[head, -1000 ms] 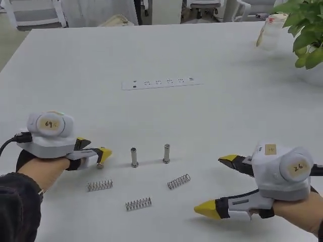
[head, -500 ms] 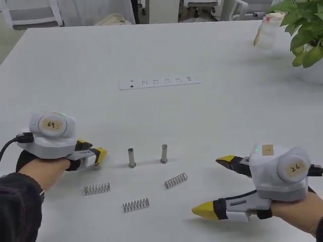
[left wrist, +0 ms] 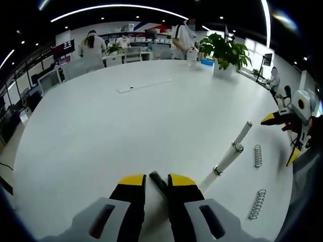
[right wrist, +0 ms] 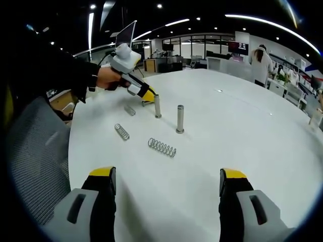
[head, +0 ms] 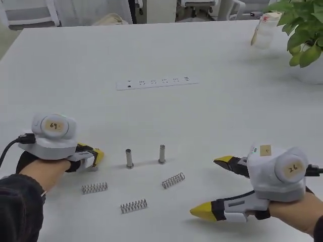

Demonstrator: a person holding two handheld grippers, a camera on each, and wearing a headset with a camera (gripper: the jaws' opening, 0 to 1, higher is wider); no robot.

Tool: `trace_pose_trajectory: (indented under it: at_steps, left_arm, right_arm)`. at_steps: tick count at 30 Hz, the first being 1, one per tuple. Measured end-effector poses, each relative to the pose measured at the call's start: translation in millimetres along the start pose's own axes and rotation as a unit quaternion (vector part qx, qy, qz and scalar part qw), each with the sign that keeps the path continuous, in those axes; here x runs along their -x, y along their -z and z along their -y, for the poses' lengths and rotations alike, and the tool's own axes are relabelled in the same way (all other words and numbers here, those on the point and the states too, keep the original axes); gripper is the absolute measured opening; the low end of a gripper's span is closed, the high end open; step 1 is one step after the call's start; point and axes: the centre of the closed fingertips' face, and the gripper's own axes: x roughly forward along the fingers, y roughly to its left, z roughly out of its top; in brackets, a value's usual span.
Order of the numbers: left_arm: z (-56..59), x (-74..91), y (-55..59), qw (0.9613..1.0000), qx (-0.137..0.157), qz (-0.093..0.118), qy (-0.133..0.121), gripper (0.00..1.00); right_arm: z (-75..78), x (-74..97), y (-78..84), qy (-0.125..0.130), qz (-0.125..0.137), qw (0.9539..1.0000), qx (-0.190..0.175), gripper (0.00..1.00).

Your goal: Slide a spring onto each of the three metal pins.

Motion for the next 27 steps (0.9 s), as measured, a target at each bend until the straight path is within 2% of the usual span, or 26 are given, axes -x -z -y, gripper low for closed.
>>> trace_pose_trajectory:
  at_steps: [10,16,20,27]
  left_arm:
    - [1.2,-1.6,-2.8,0.9997,-0.026,0.001,0.001,0.01]
    - [1.8,-1.4,-2.3,0.9993,-0.037,-0.001,0.001,0.01]
    - [3.2,-2.2,2.0,0.9984,-0.056,-0.013,-0.001,0.04]
    - [4.1,-1.0,1.9,0.9985,-0.053,-0.015,0.000,0.01]
  right_arm:
    - [0.4,-0.5,0.7,0.000,-0.002,1.0000,-0.001,0.83]
    - [0.2,-0.8,0.7,0.000,-0.003,1.0000,-0.003,0.83]
    - [-0.1,-0.5,0.0,0.000,-0.001,1.0000,-0.002,0.82]
    - [0.0,0.5,-0.2,0.001,-0.001,1.0000,-0.002,0.82]
